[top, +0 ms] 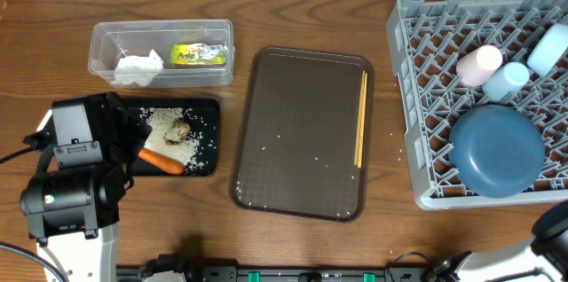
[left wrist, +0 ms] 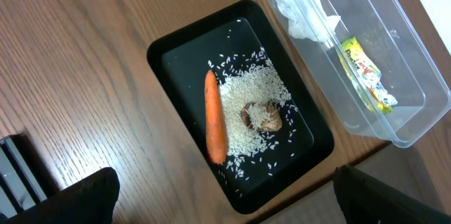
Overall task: Sort waste into correct bins and load items into the dishwasher rack
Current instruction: 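Lower the light-blue bowl into the back right corner of the rack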
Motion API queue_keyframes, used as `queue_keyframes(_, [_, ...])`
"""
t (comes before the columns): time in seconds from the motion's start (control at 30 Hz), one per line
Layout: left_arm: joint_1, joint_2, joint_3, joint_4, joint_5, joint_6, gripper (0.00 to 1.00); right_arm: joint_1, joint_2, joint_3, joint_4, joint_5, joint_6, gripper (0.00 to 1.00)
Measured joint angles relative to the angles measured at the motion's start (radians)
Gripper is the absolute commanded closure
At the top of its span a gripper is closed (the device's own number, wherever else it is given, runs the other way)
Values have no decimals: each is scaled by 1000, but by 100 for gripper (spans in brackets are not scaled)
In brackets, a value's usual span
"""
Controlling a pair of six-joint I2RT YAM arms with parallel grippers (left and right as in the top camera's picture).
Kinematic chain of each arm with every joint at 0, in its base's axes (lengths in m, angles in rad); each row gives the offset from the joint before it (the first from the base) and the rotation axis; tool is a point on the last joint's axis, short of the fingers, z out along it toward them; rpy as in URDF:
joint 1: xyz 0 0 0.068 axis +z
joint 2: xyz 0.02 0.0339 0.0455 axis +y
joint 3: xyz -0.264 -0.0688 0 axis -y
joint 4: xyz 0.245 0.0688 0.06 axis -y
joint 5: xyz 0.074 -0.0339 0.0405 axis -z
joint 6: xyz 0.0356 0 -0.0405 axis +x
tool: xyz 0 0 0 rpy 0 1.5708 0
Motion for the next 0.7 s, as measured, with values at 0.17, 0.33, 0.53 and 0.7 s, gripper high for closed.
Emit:
queue_keyframes(0.17, [0, 0, 0, 0, 0, 0, 2, 31, -104, 0, 13, 59, -2, 65])
queue_keyframes(0.33, [0, 0, 0, 0, 0, 0, 2, 161, -118, 0, 25, 69, -26, 72])
queue_keyframes(0.53, [0, 0, 0, 0, 0, 0, 2, 386, -85, 0, 28, 261, -55, 63])
queue_keyframes(0.7, [0, 0, 0, 0, 0, 0, 2, 480, -51, 0, 88, 367, -70, 65])
